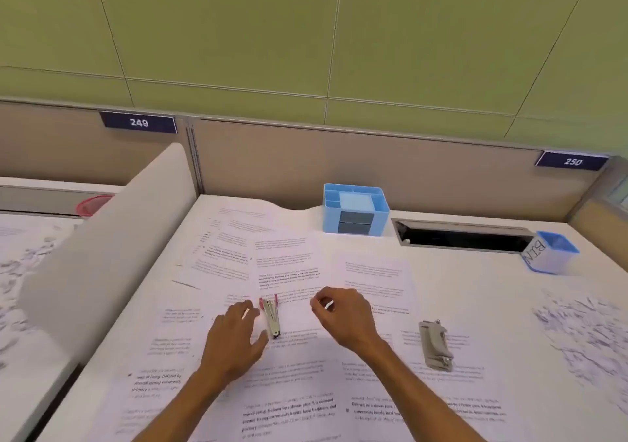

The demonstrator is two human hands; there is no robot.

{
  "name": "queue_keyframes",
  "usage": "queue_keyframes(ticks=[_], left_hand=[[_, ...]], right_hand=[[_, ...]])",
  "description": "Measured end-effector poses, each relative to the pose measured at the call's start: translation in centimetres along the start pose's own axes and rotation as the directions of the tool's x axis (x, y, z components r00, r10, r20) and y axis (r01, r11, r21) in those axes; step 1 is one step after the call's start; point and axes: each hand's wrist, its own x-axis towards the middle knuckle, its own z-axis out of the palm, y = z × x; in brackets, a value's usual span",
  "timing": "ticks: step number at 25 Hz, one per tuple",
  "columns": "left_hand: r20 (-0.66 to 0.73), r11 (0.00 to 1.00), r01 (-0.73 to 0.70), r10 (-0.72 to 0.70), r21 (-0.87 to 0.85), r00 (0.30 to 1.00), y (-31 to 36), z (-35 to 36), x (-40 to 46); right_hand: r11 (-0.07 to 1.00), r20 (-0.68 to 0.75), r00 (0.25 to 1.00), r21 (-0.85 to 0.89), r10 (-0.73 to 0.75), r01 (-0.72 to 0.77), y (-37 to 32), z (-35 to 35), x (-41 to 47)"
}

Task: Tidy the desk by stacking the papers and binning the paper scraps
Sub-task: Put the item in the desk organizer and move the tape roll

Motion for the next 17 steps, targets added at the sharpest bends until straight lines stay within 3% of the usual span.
queue_keyframes(ticks=[1, 3, 6, 12, 17], left_hand=[[0.084, 1.0, 0.013, -0.011, -0.021, 0.996, -0.8, 0.7, -0.3], [0.113, 0.999, -0.031, 0.03, 0.014, 0.993, -1.9, 2.4, -0.8], [0.057, 0.998, -0.06, 0.059, 0.017, 0.997, -2.6, 3.6, -1.4], [0.075, 0.997, -0.068, 0.071, -0.04, 0.995, -3.9, 4.1, -2.1], [0.085, 0.995, -0.076, 0.08, -0.058, 0.993, -4.4, 4.4, -2.1]], right_hand=[[1.0, 0.042, 0.999, 0.012, 0.016, -0.016, -0.4, 1.3, 0.1], [0.999, 0.1, 0.994, 0.024, 0.038, -0.041, -1.5, 3.7, 0.3], [0.996, 0.174, 0.981, 0.006, 0.088, -0.091, -3.1, 6.6, 1.1], [0.983, 0.151, 0.979, -0.144, 0.135, -0.113, -5.4, 11.1, 4.1], [0.977, 0.113, 0.978, -0.143, 0.178, -0.161, -5.4, 12.8, 5.2]])
